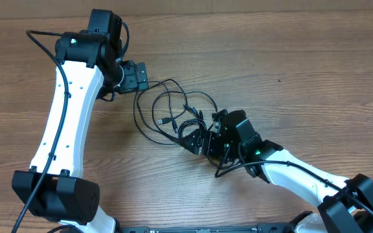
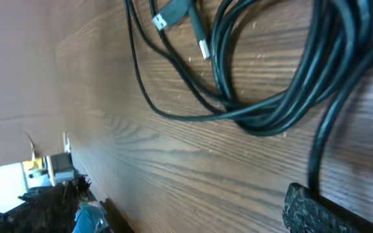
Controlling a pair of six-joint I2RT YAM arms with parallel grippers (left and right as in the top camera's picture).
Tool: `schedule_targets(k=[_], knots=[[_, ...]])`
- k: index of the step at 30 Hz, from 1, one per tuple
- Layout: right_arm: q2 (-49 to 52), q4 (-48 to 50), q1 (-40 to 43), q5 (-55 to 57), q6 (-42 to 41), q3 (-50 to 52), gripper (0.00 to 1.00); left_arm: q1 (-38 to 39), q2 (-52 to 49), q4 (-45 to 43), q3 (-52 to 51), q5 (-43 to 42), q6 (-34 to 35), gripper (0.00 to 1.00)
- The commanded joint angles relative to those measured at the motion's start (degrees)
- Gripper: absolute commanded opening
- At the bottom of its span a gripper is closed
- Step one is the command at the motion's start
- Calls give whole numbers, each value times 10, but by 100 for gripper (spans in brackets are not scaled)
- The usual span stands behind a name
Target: Untangle cables
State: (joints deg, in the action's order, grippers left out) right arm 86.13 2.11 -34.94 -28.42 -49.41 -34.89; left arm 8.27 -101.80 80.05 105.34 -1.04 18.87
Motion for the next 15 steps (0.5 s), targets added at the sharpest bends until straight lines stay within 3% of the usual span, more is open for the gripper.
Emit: schedule_targets(k=[1,9,15], knots=[[2,4,-17,33,-9,-4,100,4,6,-2,-6,-3,-9,100],[18,4,-18,89,-83,-4,99,4,6,-2,-6,-3,-9,100],[66,28,-18,86,-94,-4,99,4,6,-2,-6,-3,-9,100]])
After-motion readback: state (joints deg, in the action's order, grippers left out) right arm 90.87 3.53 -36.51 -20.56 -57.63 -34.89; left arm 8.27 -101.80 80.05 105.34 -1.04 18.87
